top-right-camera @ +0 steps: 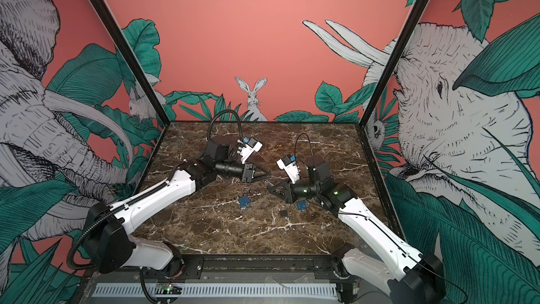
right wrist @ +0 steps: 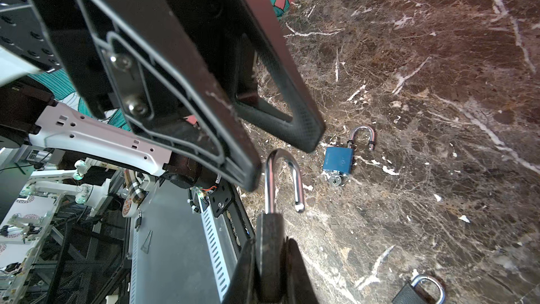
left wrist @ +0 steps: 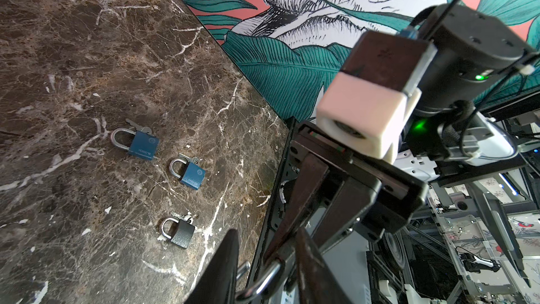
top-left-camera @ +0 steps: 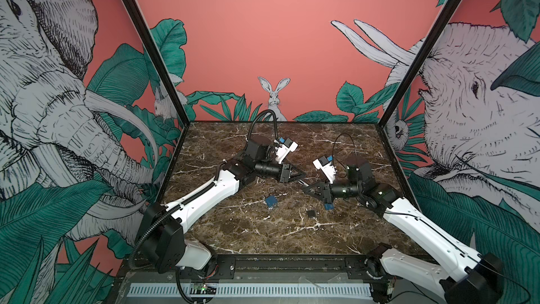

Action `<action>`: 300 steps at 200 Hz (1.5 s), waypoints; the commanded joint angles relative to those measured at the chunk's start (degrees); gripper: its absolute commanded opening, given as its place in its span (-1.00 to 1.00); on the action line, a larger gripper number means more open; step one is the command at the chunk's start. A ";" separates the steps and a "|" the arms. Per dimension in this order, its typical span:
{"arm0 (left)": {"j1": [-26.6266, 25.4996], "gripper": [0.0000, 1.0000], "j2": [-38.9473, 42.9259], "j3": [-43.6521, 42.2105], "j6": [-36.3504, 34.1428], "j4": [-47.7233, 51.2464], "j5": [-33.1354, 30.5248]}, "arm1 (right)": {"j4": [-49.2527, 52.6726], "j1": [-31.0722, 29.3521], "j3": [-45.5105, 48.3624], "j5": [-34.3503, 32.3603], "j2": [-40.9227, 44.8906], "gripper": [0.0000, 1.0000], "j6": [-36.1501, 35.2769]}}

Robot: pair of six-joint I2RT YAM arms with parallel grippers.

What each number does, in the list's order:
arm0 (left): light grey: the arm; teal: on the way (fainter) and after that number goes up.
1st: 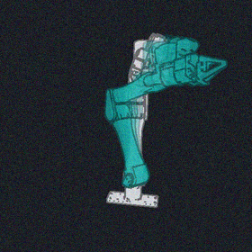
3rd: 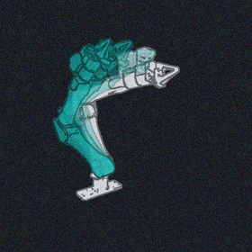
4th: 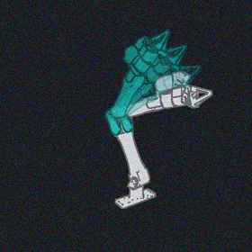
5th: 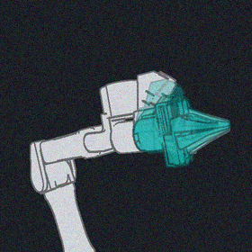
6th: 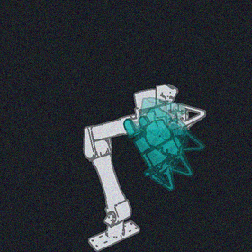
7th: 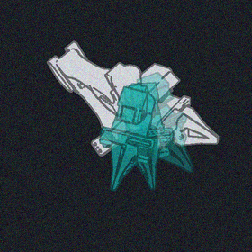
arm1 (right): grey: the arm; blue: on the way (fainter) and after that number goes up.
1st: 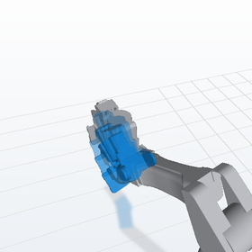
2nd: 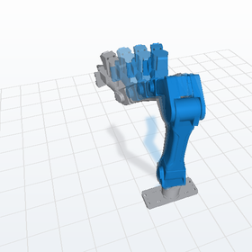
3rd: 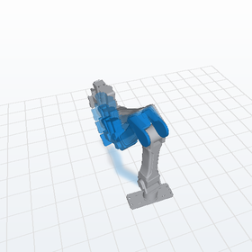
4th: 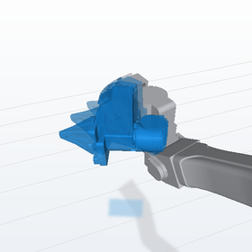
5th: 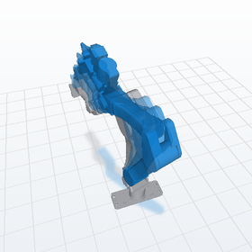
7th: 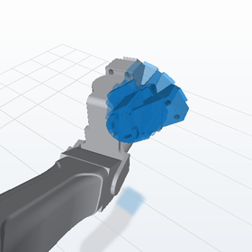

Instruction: Lock with the key

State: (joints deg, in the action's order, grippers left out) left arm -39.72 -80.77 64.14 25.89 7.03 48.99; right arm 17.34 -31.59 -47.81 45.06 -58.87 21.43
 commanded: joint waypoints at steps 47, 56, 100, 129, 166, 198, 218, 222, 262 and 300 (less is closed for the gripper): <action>0.45 -0.31 3.63 -1.58 -0.42 0.01 1.68 | -8.86 3.23 -0.27 7.45 -0.32 -1.00 5.27; 0.44 -0.31 3.82 -1.78 -0.30 -0.13 1.80 | -9.11 3.43 -0.26 7.75 -0.45 -1.00 5.47; 1.13 -0.38 4.27 -2.57 0.43 -1.37 1.98 | -10.23 4.13 0.08 8.91 -0.72 -1.00 6.63; 1.82 -0.41 4.88 -3.49 1.46 -2.96 0.96 | -10.23 4.14 0.15 9.08 -1.02 -1.00 6.85; 3.62 -0.41 6.09 -5.70 4.70 -7.59 0.66 | -10.14 4.09 0.18 9.30 -1.15 -1.00 6.86; 4.48 -0.41 6.41 -6.56 6.73 -10.01 1.96 | -10.23 4.12 0.20 9.35 -1.33 -1.00 6.92; 4.48 -0.41 6.16 -6.57 7.00 -10.13 2.73 | -10.57 4.17 0.18 9.43 -1.48 -1.00 7.13; 4.48 -0.41 5.99 -6.50 7.11 -10.18 3.02 | -10.67 4.17 0.18 9.43 -1.51 -1.00 7.16; 4.48 -0.41 5.37 -6.54 7.42 -10.28 4.51 | -11.19 4.17 0.11 9.54 -1.60 -1.00 7.53; 4.48 -0.51 5.02 -6.66 7.46 -10.28 4.88 | -12.17 4.17 0.13 10.14 -1.86 -1.00 8.48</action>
State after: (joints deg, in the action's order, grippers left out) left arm -35.42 -76.38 58.33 33.19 -1.67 52.34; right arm 9.06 -27.68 -47.81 53.45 -60.62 29.17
